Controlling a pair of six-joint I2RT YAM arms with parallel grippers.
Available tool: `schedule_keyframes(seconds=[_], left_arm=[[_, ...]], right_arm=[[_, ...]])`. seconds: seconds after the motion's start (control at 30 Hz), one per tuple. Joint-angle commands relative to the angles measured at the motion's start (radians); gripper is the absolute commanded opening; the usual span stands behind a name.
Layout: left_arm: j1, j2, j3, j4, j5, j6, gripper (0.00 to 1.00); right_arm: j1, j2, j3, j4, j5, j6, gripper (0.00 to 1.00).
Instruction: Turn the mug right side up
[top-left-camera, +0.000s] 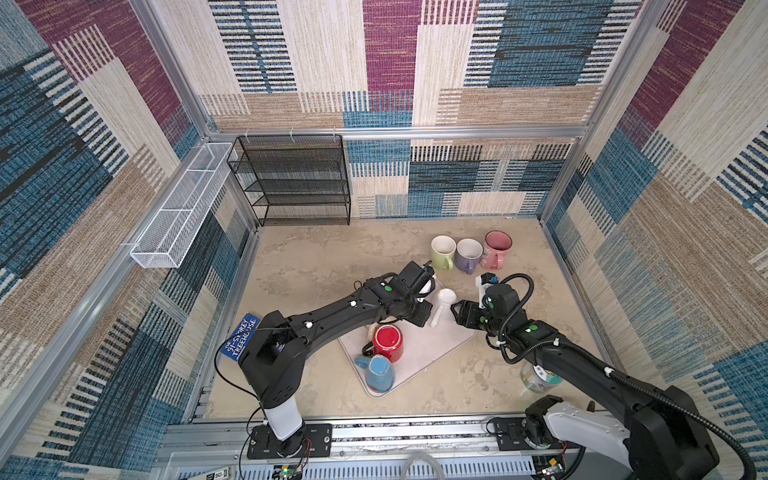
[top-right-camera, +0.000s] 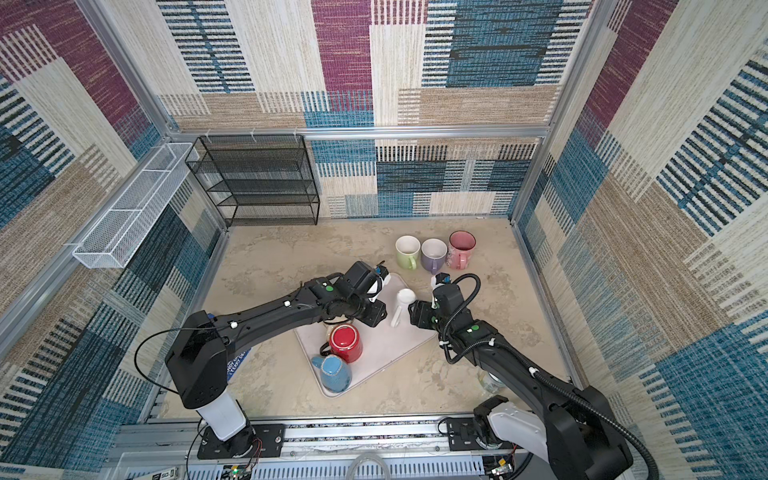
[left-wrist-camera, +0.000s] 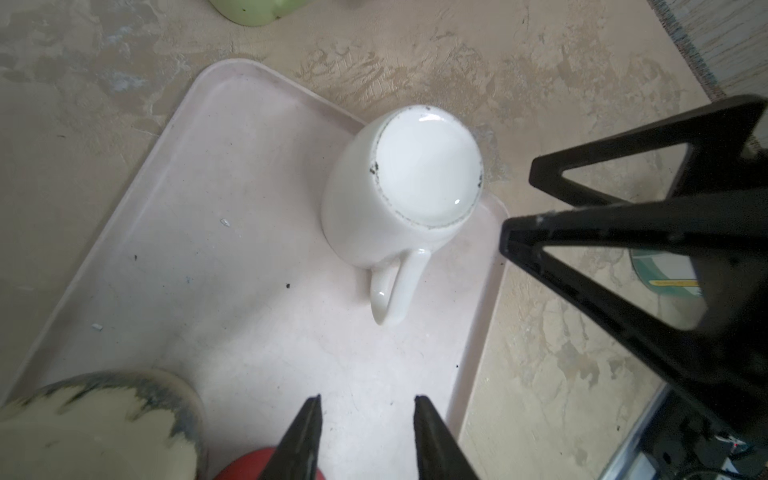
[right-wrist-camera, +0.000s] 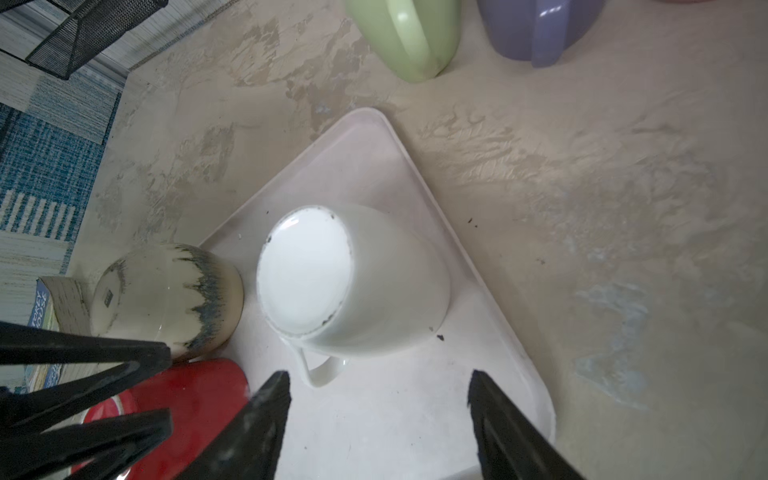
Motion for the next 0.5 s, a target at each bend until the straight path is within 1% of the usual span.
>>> schedule_keyframes(seconds=[0.0,0.07,0.1,0.23,0.33,0.47], left_arm=[[-0.022,0.019,0.031,-0.04,-0.041,0.031,0.49],[-0.038,0.042,0.056,-0.053,-0.047,0.033,0.54],[-0.045,0.054,0.069,-0.059,-0.055,0.035,0.56],[-0.069,0.108,0.13,-0.091,-0.08,0.043,0.57],[-0.082,0.146,0.17,-0.111,-0.106,0.045,0.56],[-0.086,0.207,0.229,-0.147,-0.16,0.047,0.49]], right_arm=[[-0.036,-0.033,-0.006,-0.035,0.003,-0.014,0.73],[-0.065,-0.045,-0.014,-0.042,-0.011,-0.021,0.74],[-0.079,-0.05,-0.021,-0.043,-0.02,-0.025,0.74],[-0.132,-0.056,-0.058,-0.022,-0.077,-0.027,0.75],[-0.153,-0.057,-0.073,-0.006,-0.101,-0.027,0.75],[-0.165,-0.07,-0.087,0.008,-0.116,-0.029,0.75]])
